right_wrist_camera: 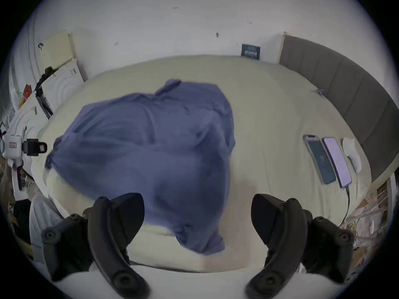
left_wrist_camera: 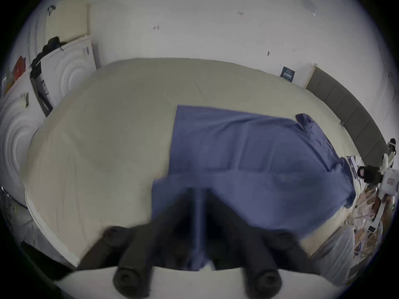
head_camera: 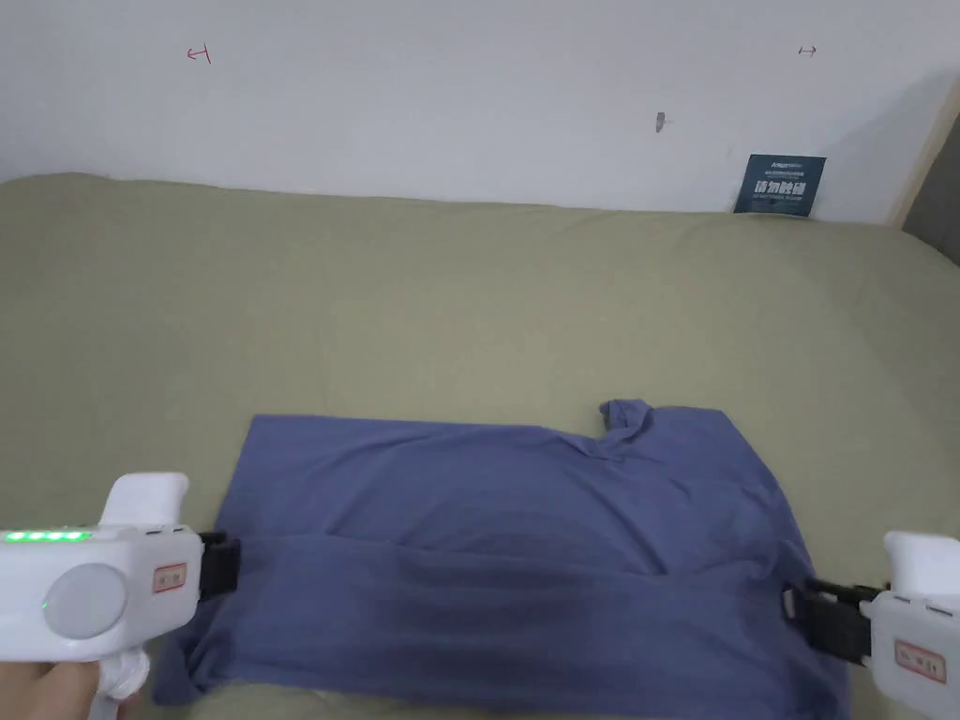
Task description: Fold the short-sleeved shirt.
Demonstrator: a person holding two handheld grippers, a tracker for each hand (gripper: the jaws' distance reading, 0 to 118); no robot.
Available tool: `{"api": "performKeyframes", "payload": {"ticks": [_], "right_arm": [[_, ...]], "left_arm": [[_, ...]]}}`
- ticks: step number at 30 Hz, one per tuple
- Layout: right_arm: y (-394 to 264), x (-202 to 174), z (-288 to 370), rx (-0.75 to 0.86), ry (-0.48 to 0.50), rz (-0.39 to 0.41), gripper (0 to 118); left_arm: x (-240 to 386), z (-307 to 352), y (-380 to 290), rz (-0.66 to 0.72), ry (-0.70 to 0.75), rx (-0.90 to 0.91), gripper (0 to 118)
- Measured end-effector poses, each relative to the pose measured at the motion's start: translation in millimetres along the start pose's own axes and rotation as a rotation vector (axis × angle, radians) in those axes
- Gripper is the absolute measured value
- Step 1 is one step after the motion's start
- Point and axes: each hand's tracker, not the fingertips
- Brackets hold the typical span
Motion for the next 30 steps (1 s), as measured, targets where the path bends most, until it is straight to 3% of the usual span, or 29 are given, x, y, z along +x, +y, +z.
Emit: {"api": "performKeyframes", "payload": {"ticks": [1, 4, 10, 11, 12, 13, 14, 15, 16, 18, 20, 21, 23, 24, 26, 27, 28, 29, 30], "right_arm": [[9.2, -2.7, -7.9, 0.015, -0.011, -0.026, 0], [44.1, -4.2, -41.9, -0.007, 0.019, -0.055, 0], [83.9, -7.5, -104.9, -0.021, -0.008, -0.003, 0], [88.3, -5.6, -112.7, -0.026, -0.004, 0.001, 0], [92.7, -4.6, -120.7, -0.04, -0.012, 0.015, 0], [96.0, -3.6, -126.9, -0.044, -0.021, 0.025, 0], [98.4, -1.0, -133.2, -0.045, -0.019, 0.033, 0], [100.9, 1.3, -139.2, -0.052, -0.022, 0.04, 0], [102.8, 3.1, -144.8, -0.056, -0.029, 0.049, 0], [106.1, 2.4, -153.6, -0.069, -0.05, 0.08, 0], [108.0, 3.9, -162.2, -0.085, -0.074, 0.086, 0], [109.1, 5.4, -166.5, -0.095, -0.083, 0.087, 0], [113.5, 12.2, -177.7, -0.117, -0.101, 0.09, 0], [115.3, 14.3, -182.1, -0.131, -0.107, 0.093, 1], [119.9, 21.0, -192.5, -0.156, -0.119, 0.074, 16], [122.0, 23.0, -197.7, -0.17, -0.125, 0.065, 16], [123.4, 24.8, -203.4, -0.189, -0.135, 0.058, 50], [124.4, 26.8, -211.0, -0.228, -0.128, 0.053, 97], [124.0, 31.7, -222.1, -0.281, -0.117, 0.042, 118]], "left_arm": [[4.2, -7.5, 10.8, -0.014, 0.005, 0.01, 0], [15.0, -36.2, 45.2, -0.021, 0.005, 0.014, 0], [11.9, -110.9, 119.0, -0.006, 0.017, -0.026, 1], [8.8, -123.0, 127.1, 0.015, 0.013, -0.029, 5], [6.5, -137.1, 136.5, 0.032, 0.026, -0.052, 23], [3.7, -147.0, 143.0, 0.037, 0.06, -0.078, 77], [2.5, -157.6, 147.7, 0.012, 0.082, -0.087, 114], [1.8, -169.6, 150.4, 0.0, 0.11, -0.109, 118], [0.1, -181.4, 150.0, -0.014, 0.12, -0.135, 109], [0.5, -195.9, 151.0, -0.024, 0.159, -0.122, 102], [4.8, -205.2, 148.0, -0.026, 0.17, -0.167, 72], [4.5, -203.3, 146.7, -0.023, 0.157, -0.176, 63], [9.0, -196.9, 141.9, -0.015, 0.106, -0.138, 5], [12.7, -195.7, 141.0, -0.026, 0.127, -0.137, 3], [10.4, -193.5, 140.2, -0.042, 0.109, -0.135, 3], [11.6, -194.1, 141.2, -0.042, 0.111, -0.139, 3], [12.0, -196.5, 142.3, -0.048, 0.11, -0.144, 3], [10.6, -192.5, 143.8, -0.05, 0.109, -0.146, 3], [10.6, -192.5, 144.8, -0.047, 0.108, -0.15, 3]]}}
